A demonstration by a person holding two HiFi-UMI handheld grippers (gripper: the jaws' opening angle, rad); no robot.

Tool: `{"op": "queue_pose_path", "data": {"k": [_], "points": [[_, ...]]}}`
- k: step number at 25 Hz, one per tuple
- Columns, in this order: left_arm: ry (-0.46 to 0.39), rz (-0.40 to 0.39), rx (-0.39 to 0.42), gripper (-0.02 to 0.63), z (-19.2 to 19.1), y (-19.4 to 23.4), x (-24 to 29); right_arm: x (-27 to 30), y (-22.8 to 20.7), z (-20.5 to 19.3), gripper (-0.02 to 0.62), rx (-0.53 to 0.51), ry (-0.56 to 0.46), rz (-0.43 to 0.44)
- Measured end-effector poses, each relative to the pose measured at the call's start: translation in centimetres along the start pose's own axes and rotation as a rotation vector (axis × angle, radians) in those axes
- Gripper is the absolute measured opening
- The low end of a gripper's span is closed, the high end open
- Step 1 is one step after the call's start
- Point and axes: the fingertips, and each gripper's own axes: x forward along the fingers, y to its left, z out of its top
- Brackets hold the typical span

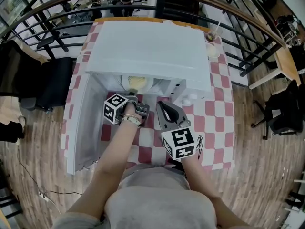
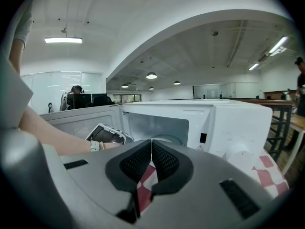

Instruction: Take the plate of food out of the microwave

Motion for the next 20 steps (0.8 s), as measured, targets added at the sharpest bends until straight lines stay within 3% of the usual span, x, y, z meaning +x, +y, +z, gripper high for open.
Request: {"op": "queue_pose_path", "data": {"k": [9,20], "points": [[0.018,-0.029,-0.025,0.031,-0.4,-0.2,-0.3,-0.2,0.0,0.2,0.026,-0.003,-0.004,-0.005],[0.016,-0.136,-0.005,0.017,-0.7,-1.6,-1.5,-0.5,0.7,0.3,0.026,-0.012,-0.008,0.003]]}}
